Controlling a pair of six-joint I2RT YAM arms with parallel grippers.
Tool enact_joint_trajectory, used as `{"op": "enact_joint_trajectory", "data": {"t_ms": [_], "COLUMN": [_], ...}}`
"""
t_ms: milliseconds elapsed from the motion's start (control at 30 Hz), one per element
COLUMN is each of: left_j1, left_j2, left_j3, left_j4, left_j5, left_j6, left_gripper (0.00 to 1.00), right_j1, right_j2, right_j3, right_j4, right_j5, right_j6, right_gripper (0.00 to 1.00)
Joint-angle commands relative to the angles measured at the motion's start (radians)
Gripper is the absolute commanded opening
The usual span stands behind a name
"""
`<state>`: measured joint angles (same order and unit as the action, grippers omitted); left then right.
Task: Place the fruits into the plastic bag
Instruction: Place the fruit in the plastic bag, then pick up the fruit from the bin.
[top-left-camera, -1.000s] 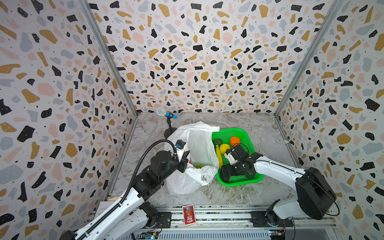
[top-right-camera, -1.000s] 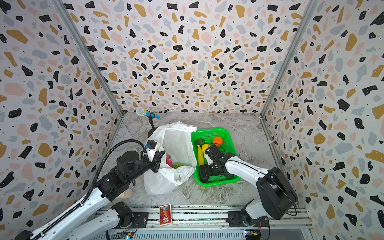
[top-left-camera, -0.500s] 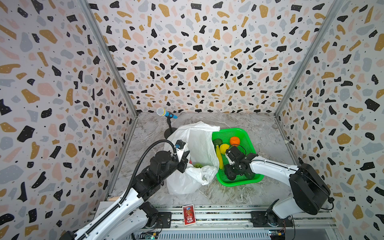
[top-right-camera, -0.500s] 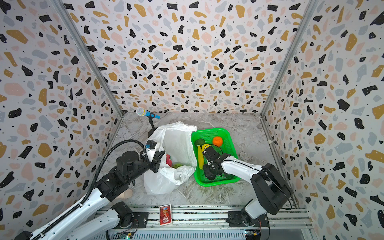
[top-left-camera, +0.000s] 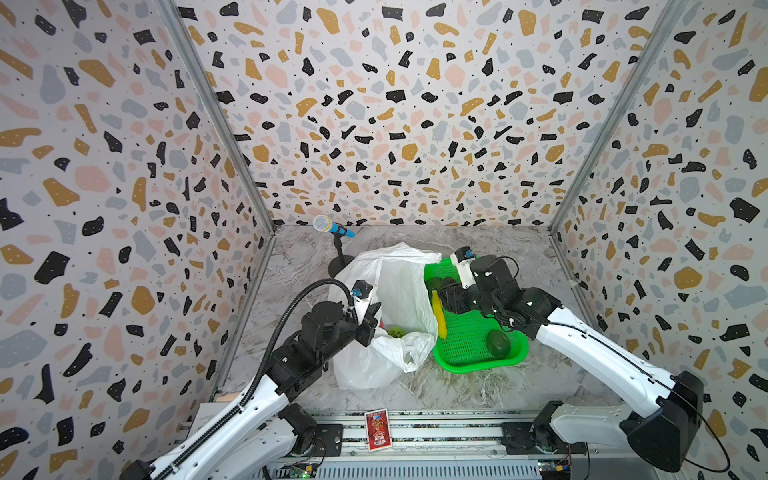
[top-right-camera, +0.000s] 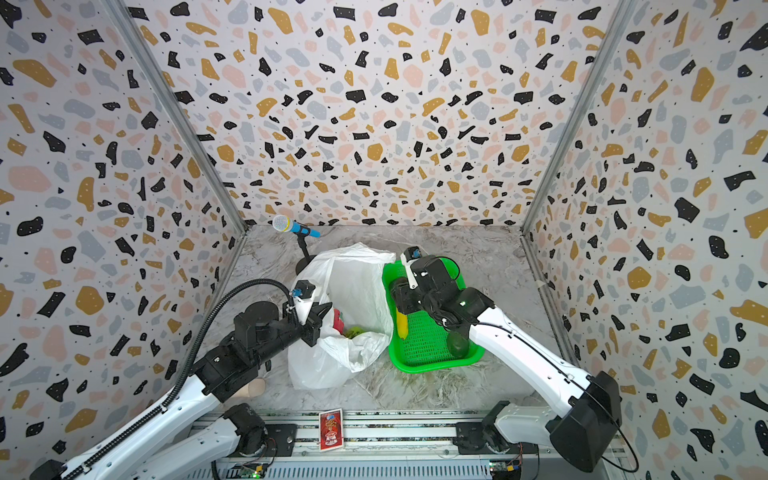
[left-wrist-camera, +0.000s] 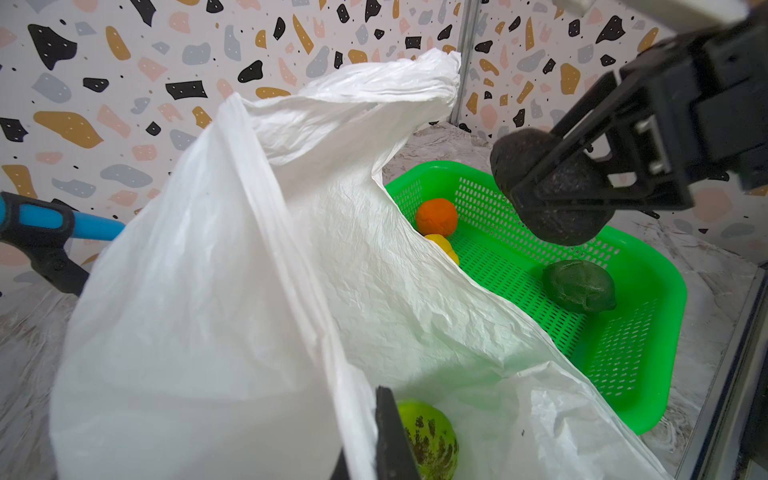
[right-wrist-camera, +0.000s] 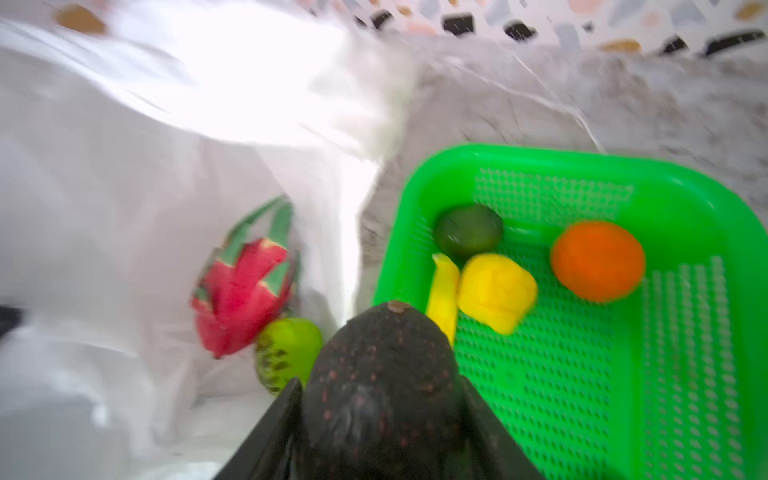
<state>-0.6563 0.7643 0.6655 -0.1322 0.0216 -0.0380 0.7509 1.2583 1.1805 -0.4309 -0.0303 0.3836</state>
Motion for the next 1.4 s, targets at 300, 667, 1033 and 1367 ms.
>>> {"op": "enact_joint_trajectory", "data": {"t_ms": [300,667,1033,1367], "left_j1": [0.004,0.004,0.005,0.004], "left_j2": [-0.012,-0.008,-0.003,0.000], "left_j3": [0.020,0.010,0.011,0.012], "left_j4": [0.039,0.057,0.063,0.061], "left_j5": [0.012,0.021,0.019,0.020], "left_j6": [-0.005,-0.012,0.002,0.005], "left_gripper": [0.00,0.00,0.00,0.00], "right_j1": [0.072,-0.098,-0.256,-0.329], "right_j2": [0.065,-0.211,-0.170,-0.109], "right_j3": [0.023,-0.093,-0.305,-0.462], "right_j4": [0.177,-0.081,-0.290,-0.179], "right_j5": [-0.199,0.239,0.245,0.136], "right_j6": [0.062,0.164,0.198,0.201], "right_gripper": [0.84,0.89,0.91,0.90]}}
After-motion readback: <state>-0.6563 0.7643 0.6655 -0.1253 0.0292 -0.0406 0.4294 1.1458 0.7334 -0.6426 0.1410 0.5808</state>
